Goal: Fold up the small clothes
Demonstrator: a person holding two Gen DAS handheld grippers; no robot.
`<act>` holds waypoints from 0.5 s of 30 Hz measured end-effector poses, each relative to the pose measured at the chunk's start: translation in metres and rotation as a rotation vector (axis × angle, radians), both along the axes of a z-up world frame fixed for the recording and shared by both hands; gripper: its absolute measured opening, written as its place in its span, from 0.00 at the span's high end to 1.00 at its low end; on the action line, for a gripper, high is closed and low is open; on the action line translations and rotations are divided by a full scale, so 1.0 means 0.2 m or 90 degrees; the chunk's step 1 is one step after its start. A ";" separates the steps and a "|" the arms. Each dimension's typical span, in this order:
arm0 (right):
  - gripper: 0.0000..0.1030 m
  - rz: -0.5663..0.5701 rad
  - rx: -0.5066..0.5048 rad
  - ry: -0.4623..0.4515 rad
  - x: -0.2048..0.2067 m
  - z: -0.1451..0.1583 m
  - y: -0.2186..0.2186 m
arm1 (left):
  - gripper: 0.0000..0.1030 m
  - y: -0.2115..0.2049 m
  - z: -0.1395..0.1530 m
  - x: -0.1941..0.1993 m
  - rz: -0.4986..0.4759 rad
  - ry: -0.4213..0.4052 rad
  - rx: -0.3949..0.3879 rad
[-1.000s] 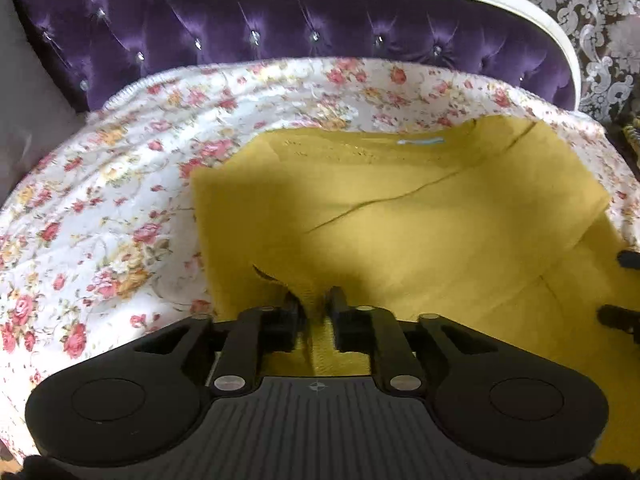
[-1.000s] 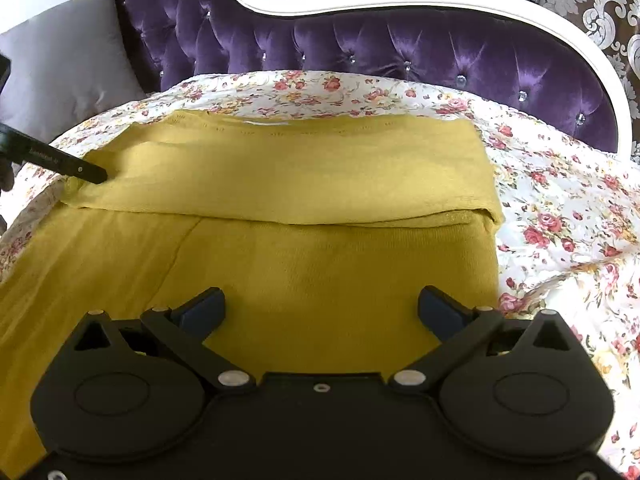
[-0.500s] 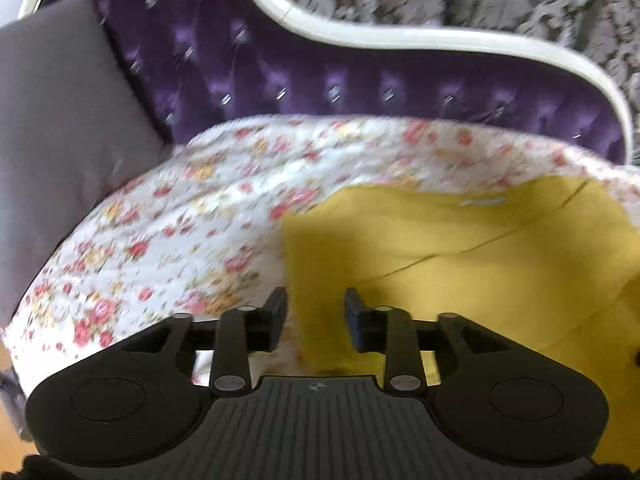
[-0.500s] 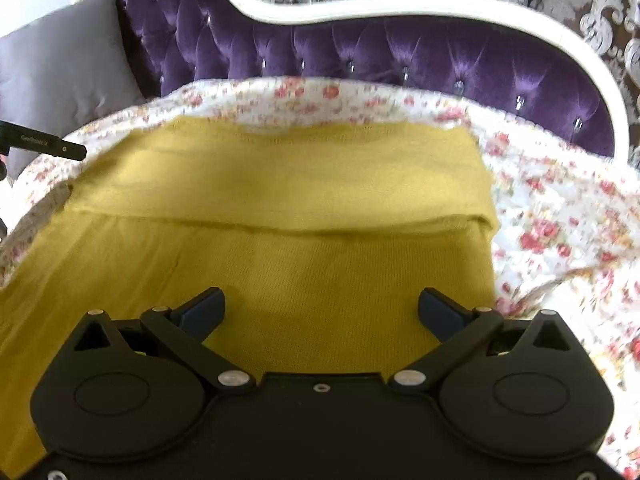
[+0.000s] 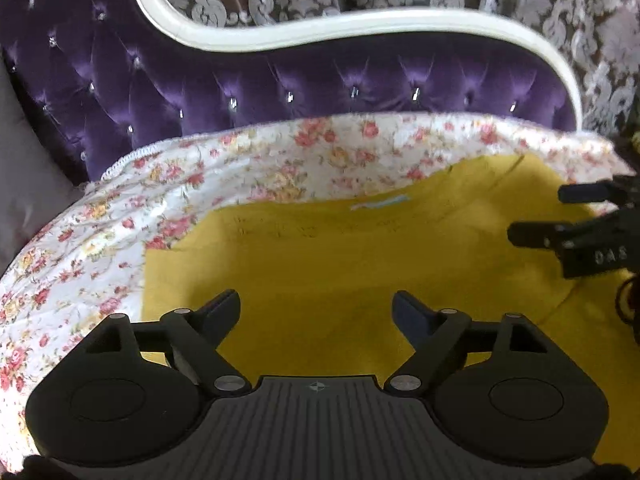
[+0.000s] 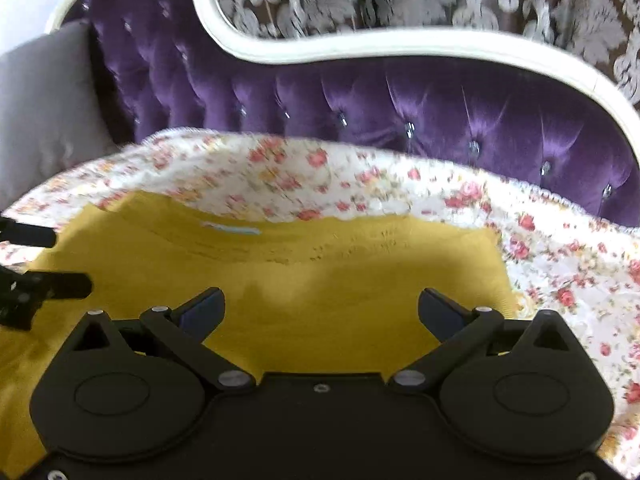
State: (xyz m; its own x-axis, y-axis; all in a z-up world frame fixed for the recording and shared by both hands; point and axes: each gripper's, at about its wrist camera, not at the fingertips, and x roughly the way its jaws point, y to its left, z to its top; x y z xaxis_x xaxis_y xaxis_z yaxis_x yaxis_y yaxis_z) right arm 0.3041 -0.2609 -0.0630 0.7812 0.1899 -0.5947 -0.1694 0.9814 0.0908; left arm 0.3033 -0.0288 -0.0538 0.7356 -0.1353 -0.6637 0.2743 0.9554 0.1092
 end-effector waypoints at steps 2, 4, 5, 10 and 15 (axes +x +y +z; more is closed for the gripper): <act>0.00 -0.012 -0.016 0.018 0.02 -0.06 -0.01 | 0.19 0.00 -0.06 0.02 0.013 0.017 0.009; 0.00 -0.022 -0.030 0.010 0.02 -0.09 -0.02 | 0.10 0.04 -0.11 0.02 0.027 0.023 -0.007; 0.00 -0.030 -0.035 0.010 0.02 -0.09 -0.03 | 0.04 0.06 -0.12 0.01 0.038 0.017 -0.020; 0.00 -0.052 -0.032 0.013 0.02 -0.09 -0.05 | 0.01 0.10 -0.15 0.00 0.052 -0.005 -0.052; 0.00 -0.051 -0.023 0.011 0.02 -0.09 -0.06 | 0.00 0.11 -0.16 -0.03 0.052 -0.037 -0.062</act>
State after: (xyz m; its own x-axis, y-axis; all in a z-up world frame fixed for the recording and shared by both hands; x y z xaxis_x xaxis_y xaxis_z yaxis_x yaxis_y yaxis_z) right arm 0.3082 -0.2726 -0.0811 0.7825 0.1063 -0.6135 -0.0896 0.9943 0.0580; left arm 0.2964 -0.0076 -0.0850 0.7842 -0.1345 -0.6058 0.1904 0.9813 0.0286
